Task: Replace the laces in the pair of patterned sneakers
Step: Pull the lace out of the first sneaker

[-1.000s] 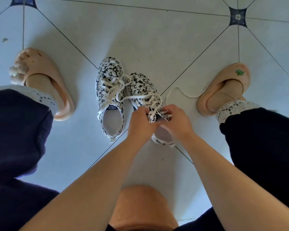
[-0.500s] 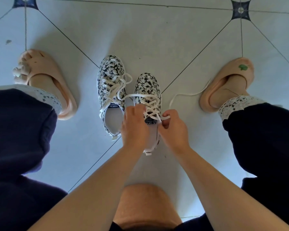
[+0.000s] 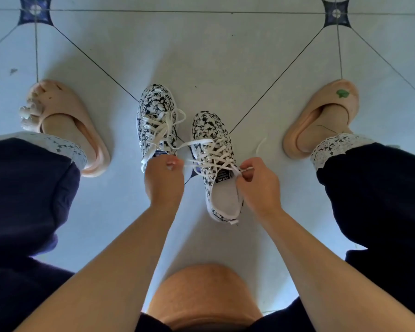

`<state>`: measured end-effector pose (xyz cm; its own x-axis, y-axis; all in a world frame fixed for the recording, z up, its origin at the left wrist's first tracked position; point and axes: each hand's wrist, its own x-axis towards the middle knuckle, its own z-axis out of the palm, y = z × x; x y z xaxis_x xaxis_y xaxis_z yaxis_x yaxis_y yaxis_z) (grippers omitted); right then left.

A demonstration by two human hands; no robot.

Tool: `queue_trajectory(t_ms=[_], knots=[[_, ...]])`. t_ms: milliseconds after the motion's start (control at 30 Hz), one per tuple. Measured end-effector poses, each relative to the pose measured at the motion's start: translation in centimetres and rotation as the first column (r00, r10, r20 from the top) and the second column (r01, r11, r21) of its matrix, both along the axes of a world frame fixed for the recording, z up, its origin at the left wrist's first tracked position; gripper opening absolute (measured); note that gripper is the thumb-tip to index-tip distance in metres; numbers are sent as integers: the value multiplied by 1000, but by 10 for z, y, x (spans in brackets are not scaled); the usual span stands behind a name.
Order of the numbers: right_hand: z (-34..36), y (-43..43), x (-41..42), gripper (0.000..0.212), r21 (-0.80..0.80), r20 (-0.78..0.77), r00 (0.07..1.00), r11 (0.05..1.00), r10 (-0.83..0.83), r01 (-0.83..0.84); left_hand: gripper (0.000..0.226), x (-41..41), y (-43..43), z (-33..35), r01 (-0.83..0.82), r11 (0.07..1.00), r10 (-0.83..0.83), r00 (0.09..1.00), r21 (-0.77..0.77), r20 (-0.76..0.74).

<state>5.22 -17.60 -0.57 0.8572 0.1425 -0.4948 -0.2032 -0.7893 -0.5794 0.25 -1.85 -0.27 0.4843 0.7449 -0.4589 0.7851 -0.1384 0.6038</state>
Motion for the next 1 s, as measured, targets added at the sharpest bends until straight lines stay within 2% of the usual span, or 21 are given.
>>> queue_trajectory(t_ms=[33,100,167,233,300,400,433,467,500,533,567,600,633,700,767,833,933,1000], knots=[[0,0,0,17,-2,2,1000,1000,26,-26,11,-3,-1,2,122,992,-120,991,30,-55],[1,1,-2,17,-6,21,998,999,54,-53,28,-5,-14,9,407,907,-401,913,105,-77],[1,2,-2,17,-17,53,996,998,67,-66,41,1,-28,12,612,761,-625,781,215,-9],[1,3,-1,15,-37,70,993,995,91,-89,38,10,-35,11,744,597,-767,639,300,-59],[0,6,-4,10,-34,66,991,993,117,-114,29,17,-34,5,775,544,-788,603,322,-120],[-1,10,-12,10,-33,72,987,989,145,-143,18,23,-27,2,791,512,-778,592,334,-210],[-1,9,-13,11,-31,71,988,990,139,-137,18,23,-24,4,788,530,-772,602,314,-206],[-1,8,-12,12,-32,65,990,992,126,-124,19,21,-21,3,743,603,-729,661,291,-177],[-1,6,-10,13,-34,53,993,994,104,-103,18,19,-14,4,626,739,-616,777,250,-128],[-2,4,-7,15,-32,39,996,997,75,-73,16,17,-5,5,442,875,-434,897,197,-84],[-2,2,-5,15,-26,29,998,999,48,-47,15,13,4,6,247,957,-239,969,149,-67],[-2,1,-4,16,-20,26,999,999,37,-36,13,9,11,5,139,978,-128,989,154,-80],[-2,0,-4,15,-18,25,999,999,42,-42,13,7,15,4,174,962,-148,980,211,-133],[-1,3,-5,14,-25,30,997,998,66,-65,28,7,8,5,457,851,-421,888,260,-184],[0,4,-6,13,-40,33,997,997,69,-68,41,12,-12,9,694,675,-682,716,248,-146],[0,5,-7,13,-34,32,998,998,61,-60,35,13,-30,1,804,520,-796,578,288,-177],[-2,8,-12,14,-20,36,994,995,101,-101,17,12,-31,-12,829,444,-805,536,341,-254],[-2,8,-15,16,-23,41,990,991,132,-131,17,12,-26,-10,813,490,-786,569,315,-244]])
